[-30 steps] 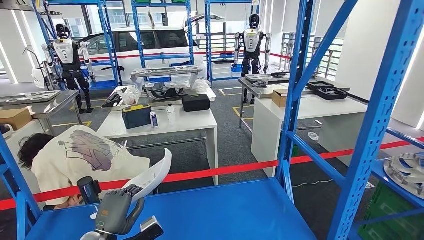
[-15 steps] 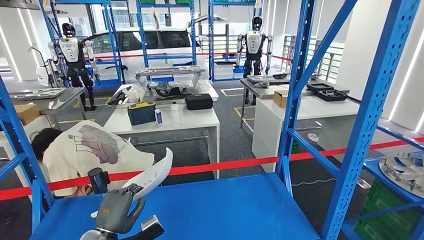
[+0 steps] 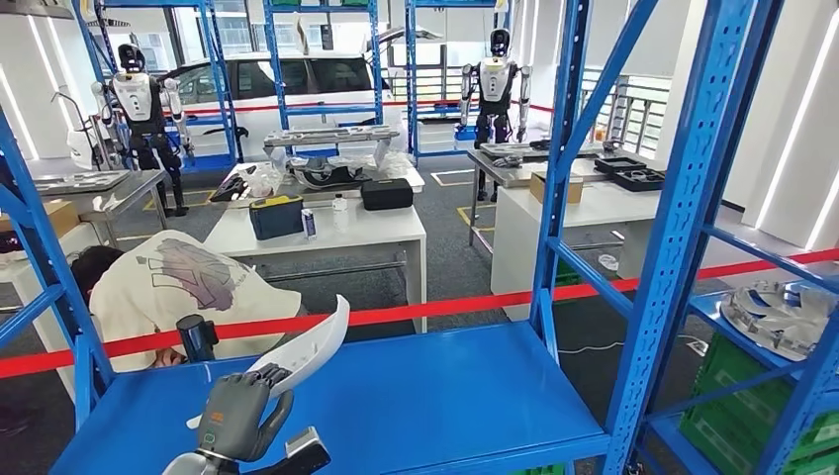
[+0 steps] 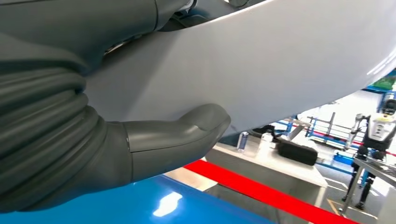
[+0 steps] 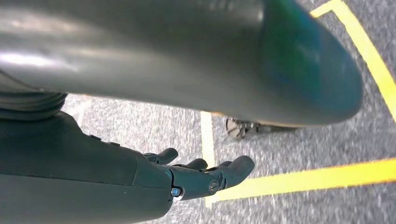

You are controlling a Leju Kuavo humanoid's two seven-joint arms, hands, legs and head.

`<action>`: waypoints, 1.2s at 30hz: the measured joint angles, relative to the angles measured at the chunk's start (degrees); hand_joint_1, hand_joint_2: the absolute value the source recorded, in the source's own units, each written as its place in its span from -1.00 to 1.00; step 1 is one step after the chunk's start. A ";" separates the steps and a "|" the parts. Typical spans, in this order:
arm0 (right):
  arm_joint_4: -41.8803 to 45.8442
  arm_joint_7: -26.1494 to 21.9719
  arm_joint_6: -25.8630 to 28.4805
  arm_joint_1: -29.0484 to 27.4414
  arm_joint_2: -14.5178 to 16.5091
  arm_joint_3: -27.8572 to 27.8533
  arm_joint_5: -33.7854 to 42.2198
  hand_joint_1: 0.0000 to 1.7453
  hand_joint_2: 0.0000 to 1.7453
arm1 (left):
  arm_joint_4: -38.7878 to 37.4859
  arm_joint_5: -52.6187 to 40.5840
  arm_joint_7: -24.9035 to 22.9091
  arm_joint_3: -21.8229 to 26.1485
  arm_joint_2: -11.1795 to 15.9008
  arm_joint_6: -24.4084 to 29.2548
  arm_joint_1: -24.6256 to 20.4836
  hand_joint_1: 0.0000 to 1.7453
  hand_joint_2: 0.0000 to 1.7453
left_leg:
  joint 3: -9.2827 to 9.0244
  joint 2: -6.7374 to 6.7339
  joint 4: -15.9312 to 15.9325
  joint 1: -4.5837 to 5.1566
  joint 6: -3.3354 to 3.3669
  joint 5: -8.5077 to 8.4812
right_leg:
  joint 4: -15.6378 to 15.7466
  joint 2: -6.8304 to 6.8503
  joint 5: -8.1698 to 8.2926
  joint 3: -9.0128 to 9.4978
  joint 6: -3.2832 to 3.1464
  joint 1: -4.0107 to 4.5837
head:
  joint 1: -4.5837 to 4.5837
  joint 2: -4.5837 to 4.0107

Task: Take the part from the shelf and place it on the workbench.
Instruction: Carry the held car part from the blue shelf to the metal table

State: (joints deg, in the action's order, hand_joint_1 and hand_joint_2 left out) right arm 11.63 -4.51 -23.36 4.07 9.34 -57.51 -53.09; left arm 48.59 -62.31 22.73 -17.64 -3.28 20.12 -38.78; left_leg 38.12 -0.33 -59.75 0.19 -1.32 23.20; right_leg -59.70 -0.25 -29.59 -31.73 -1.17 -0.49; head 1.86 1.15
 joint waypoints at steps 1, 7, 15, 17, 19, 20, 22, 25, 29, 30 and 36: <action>0.01 -0.01 0.01 0.01 0.01 -0.01 0.01 -1.00 -1.00 | -0.04 0.00 0.00 0.00 0.04 0.02 -0.01 1.00 1.00 | 0.54 0.08 -1.14 -0.07 -0.32 1.42 | 0.16 0.08 0.59 -0.41 -0.38 -0.09 | 0.04 0.00; 0.02 -0.02 0.02 0.01 0.01 -0.04 -0.01 -1.00 -1.00 | -0.46 0.00 -0.01 -0.01 0.17 0.05 0.06 1.00 1.00 | 2.14 0.19 -14.89 -0.40 -1.19 9.54 | 0.22 0.26 4.29 -4.91 -0.77 0.02 | 0.19 -0.01; 0.00 -0.01 0.02 -0.08 0.07 -0.06 0.01 -1.00 -1.00 | -0.31 0.00 -0.03 -0.05 0.06 0.18 -0.29 1.00 1.00 | -9.21 0.21 1.88 0.40 1.46 7.12 | 0.57 0.16 8.34 -7.70 1.49 -0.31 | 0.14 -0.01; 0.00 0.01 0.00 -0.15 0.10 -0.06 0.00 -1.00 -1.00 | -0.35 0.00 -0.04 -0.08 -0.04 0.18 -0.37 1.00 1.00 | -8.32 0.00 2.18 0.25 2.43 5.70 | -1.91 0.12 5.25 -8.68 1.90 -0.33 | 0.09 -0.01; 0.00 -0.01 -0.03 -0.13 0.12 -0.06 -0.01 -1.00 -1.00 | -0.38 -0.01 -0.05 -0.10 -0.14 0.18 -0.40 1.00 1.00 | -6.75 -0.06 2.15 0.28 2.98 4.30 | -8.23 0.11 -0.63 -10.27 2.11 -0.30 | 0.01 -0.01; 0.00 -0.01 -0.04 -0.11 0.12 -0.06 -0.01 -1.00 -1.00 | -0.40 -0.01 -0.05 -0.11 -0.15 0.18 -0.37 1.00 1.00 | -5.87 -0.08 2.09 0.32 3.05 3.63 | -11.79 0.11 -2.77 -10.92 2.22 -0.30 | 0.00 -0.02; 0.00 -0.01 -0.02 -0.10 0.12 -0.06 -0.01 -1.00 -1.00 | -0.50 -0.01 -0.04 -0.11 -0.15 0.18 -0.31 1.00 1.00 | -3.97 -0.14 1.86 0.34 2.97 2.35 | -15.81 0.11 -3.24 -10.64 2.31 -0.31 | -0.03 -0.02; 0.01 -0.01 0.01 -0.03 0.08 -0.08 -0.01 -1.00 -1.00 | -0.55 -0.01 -0.04 -0.11 -0.15 0.18 -0.24 1.00 1.00 | -1.18 -0.13 1.10 0.28 2.41 0.66 | -8.36 0.12 -0.08 -3.57 2.05 -0.27 | -0.05 -0.02; 0.00 -0.03 -0.01 0.04 0.08 -0.08 0.02 -1.00 -1.00 | -0.40 -0.01 -0.03 -0.12 -0.13 0.19 -0.24 1.00 1.00 | 0.01 -0.18 0.57 0.28 1.03 -0.92 | 0.57 -0.01 -1.61 2.03 1.02 0.24 | 0.00 -0.01; 0.00 -0.01 -0.01 0.01 0.08 -0.08 0.02 -1.00 -1.00 | -0.42 -0.01 -0.02 -0.13 -0.13 0.20 -0.25 1.00 1.00 | 0.08 -0.15 0.64 0.20 0.65 -1.20 | 0.70 0.07 -1.18 1.72 0.64 0.19 | 0.00 -0.01; 0.02 -0.02 0.02 0.03 0.05 -0.10 0.02 -1.00 -1.00 | -0.56 -0.01 -0.03 -0.13 0.08 0.20 -0.17 1.00 1.00 | 4.06 0.18 -13.13 -0.37 -1.04 9.41 | 0.99 0.42 2.32 -1.74 -0.65 0.02 | 0.13 -0.04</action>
State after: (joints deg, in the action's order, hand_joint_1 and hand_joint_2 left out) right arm 11.65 -4.52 -23.34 4.11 9.40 -57.61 -53.07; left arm 48.04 -62.32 22.70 -17.77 -3.20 20.33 -38.95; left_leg 42.18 -0.15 -72.88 -0.18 -2.35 32.60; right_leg -58.71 0.17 -27.27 -33.47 -1.82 -0.47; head 1.99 1.11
